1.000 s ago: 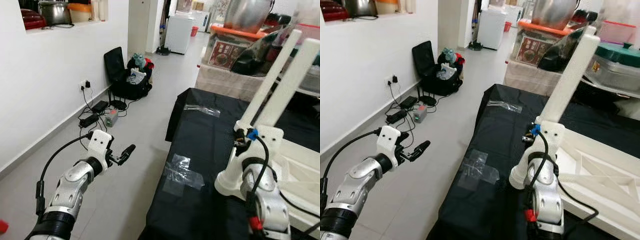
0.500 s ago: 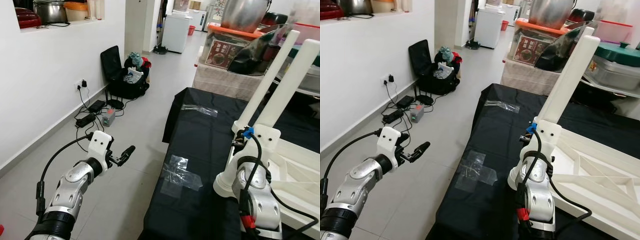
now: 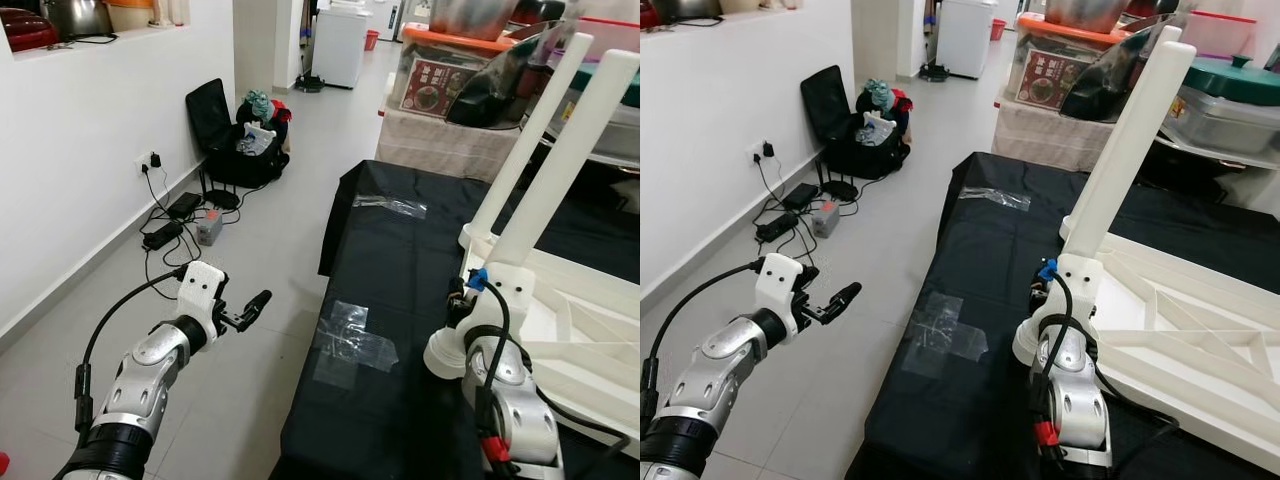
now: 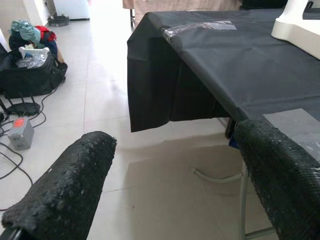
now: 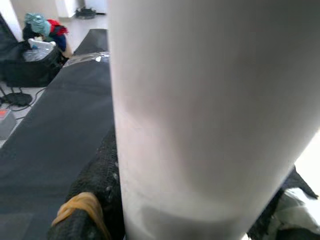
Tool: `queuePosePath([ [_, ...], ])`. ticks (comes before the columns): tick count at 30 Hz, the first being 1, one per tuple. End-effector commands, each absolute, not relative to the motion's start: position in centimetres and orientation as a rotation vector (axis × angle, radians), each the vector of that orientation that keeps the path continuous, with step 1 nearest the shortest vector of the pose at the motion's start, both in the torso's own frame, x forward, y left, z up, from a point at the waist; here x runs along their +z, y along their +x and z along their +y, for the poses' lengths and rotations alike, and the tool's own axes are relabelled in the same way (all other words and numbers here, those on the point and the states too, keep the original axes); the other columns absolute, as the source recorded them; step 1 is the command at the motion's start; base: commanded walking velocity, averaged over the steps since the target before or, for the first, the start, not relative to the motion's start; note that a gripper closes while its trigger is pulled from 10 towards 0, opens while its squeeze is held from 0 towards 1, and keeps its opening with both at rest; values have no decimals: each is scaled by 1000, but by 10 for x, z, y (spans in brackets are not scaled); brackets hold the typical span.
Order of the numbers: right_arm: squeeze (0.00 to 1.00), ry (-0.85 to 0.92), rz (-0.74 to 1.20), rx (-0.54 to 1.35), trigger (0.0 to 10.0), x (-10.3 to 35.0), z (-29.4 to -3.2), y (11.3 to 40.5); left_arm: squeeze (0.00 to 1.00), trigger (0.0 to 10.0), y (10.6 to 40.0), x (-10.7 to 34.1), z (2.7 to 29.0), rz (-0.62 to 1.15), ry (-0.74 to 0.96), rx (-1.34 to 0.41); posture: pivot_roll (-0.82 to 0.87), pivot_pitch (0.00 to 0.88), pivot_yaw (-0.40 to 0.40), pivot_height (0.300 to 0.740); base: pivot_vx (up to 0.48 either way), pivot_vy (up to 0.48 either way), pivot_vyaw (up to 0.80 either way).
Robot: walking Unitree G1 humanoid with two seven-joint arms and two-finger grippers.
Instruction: Building children table
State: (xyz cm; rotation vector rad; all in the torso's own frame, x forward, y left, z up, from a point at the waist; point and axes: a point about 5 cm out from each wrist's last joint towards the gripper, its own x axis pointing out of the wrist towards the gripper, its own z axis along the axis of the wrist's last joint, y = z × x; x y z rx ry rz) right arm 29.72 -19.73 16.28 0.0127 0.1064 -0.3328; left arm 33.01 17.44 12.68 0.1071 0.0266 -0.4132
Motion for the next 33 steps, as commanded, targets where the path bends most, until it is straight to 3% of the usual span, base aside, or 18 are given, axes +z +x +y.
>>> queuePosePath([
  [1,0,16,107,-332,10000,163,-201,299,0,10000,330,128,171,13,92,-415,43,0,-117,740,0,0,0],
  [8,0,56,29,-248,10000,177,-199,306,0,10000,329,132,169,-7,79,-409,51,0,-119,740,0,0,0],
  [26,0,34,-8,-156,10000,187,-210,313,0,10000,330,135,168,-14,72,-394,52,0,-120,740,0,-473,0],
  [33,0,35,-11,-147,10000,186,-213,313,0,10000,331,134,167,-8,80,-398,53,0,-115,740,0,-69,0],
])
